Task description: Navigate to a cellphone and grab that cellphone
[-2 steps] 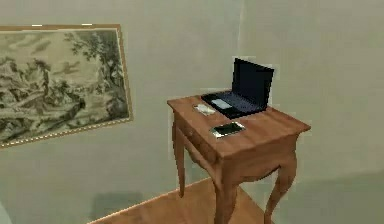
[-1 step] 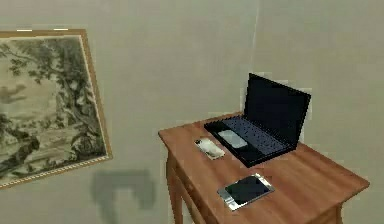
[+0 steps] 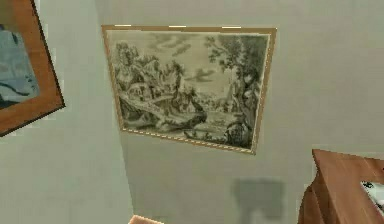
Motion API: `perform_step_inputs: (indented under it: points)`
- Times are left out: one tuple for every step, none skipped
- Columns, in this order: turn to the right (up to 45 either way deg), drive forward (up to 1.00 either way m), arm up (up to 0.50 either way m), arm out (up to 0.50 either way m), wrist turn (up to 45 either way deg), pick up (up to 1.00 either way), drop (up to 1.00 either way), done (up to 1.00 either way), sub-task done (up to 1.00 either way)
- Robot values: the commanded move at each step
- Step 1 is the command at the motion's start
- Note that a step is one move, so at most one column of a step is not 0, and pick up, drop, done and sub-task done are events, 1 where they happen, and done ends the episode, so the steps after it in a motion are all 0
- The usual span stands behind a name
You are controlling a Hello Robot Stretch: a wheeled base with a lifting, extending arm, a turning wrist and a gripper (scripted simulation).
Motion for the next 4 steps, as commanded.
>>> perform_step_inputs:
  points:
    - [-24.0, 0.0, 0.0, 0.0, 0.0, 0.0, 0.0, 0.0, 0.0]
    - [0.0, 0.0, 0.5, 0.0, 0.0, 0.0, 0.0, 0.0, 0.0]
    - [0.0, 0.0, 0.38, 0.0, 0.0, 0.0, 0.0, 0.0, 0.0]
    - [0.0, 0.0, 0.0, 0.18, 0.0, 0.0, 0.0, 0.0, 0.0]
